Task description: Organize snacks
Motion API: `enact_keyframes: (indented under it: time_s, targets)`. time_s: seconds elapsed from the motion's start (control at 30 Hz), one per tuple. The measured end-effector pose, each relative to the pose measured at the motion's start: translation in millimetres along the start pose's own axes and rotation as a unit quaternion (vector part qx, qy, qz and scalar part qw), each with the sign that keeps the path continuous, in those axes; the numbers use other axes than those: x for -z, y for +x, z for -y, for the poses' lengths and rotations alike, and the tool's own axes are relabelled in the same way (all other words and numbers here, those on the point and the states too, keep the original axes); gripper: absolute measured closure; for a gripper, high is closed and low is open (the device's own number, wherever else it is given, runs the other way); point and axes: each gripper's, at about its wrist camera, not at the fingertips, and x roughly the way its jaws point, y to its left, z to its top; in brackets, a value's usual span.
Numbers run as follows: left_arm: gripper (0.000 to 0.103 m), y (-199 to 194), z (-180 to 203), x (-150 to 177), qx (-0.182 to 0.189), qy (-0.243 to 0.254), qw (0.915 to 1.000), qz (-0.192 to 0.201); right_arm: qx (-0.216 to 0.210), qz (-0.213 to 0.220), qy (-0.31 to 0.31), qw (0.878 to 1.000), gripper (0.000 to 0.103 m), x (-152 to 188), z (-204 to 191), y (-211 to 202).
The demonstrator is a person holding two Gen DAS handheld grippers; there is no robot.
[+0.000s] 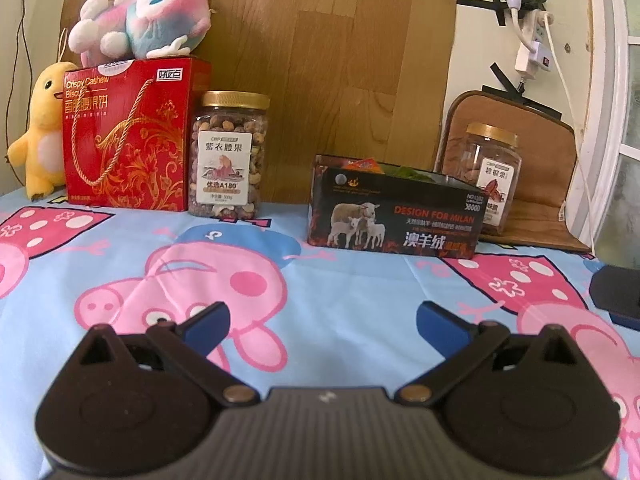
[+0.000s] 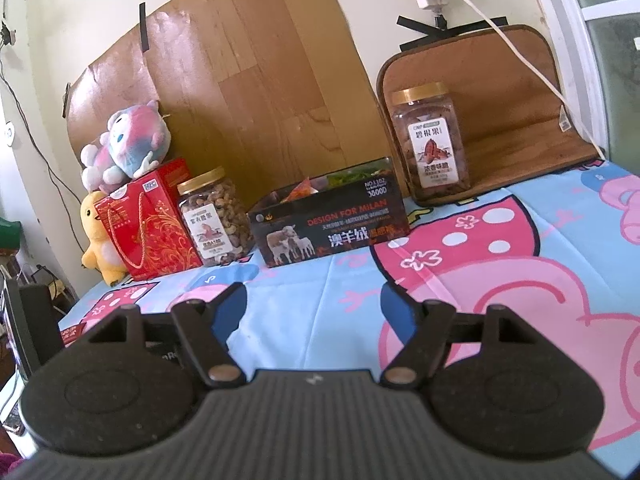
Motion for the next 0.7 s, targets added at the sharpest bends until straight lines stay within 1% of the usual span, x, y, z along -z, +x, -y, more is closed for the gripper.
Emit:
enact_keyframes:
  time_s: [0.37, 0.5, 0.6, 0.7]
  targets:
    - [0.0, -2.2, -1.9, 0.3, 0.015, -0.004, 0.9999, 0.008, 0.01, -0.002, -0.017, 1.0, 0.027, 2.8, -14.0, -3.7]
    - [0.0, -2.1, -2.4, 0.0, 0.016, -0.005, 0.9998, 0.008, 0.012, 0.013, -0.025, 1.0, 0.027, 1.7, -18.7, -8.5]
    - [0.0, -2.7, -3.3, 0.1, 0.017, -0.006, 0.9998, 0.01, 0.006, 0.022, -0.031, 0.999, 0.027, 0.9, -22.1, -9.6]
    - [0.0, -4.6, -3.9, 0.6, 0.016, -0.008, 0.9997, 0.015, 0.005, 0.018, -0.031, 0.999, 0.027, 2.1, -24.4, -8.0]
